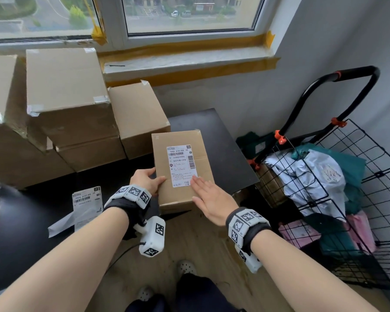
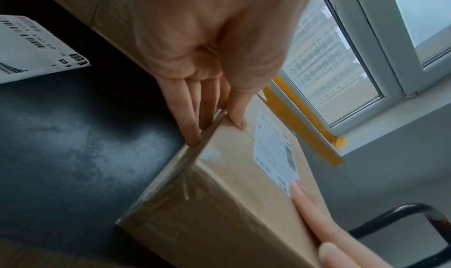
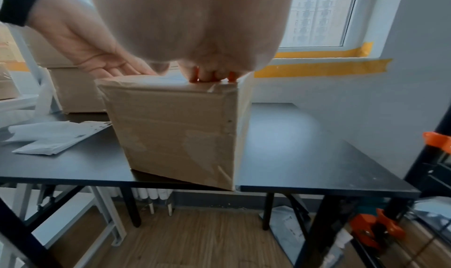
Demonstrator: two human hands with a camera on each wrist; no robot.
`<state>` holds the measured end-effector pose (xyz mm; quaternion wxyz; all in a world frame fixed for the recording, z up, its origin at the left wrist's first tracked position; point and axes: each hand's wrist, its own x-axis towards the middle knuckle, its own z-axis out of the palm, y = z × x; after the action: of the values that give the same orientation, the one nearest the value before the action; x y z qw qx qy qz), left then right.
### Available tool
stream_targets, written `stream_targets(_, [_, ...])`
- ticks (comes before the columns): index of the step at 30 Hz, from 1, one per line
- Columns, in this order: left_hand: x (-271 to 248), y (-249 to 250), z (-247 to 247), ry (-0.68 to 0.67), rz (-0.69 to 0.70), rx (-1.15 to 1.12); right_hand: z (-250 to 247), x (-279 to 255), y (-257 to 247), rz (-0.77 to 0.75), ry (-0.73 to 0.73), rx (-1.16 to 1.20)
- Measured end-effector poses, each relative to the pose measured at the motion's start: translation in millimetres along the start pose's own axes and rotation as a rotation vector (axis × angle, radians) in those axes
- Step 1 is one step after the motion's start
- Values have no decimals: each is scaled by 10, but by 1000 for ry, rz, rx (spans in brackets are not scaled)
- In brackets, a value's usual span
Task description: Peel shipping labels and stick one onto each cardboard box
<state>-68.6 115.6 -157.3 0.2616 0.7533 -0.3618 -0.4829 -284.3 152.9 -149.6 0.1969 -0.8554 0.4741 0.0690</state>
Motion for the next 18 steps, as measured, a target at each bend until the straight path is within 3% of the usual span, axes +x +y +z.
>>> stream_targets(8, [-48,16,2,-23,7,-10,-97,63,20,88,-31,46])
stream_targets(18, [-76,20,-11,-39,3,-10,-303,736,-48,140,-69,91])
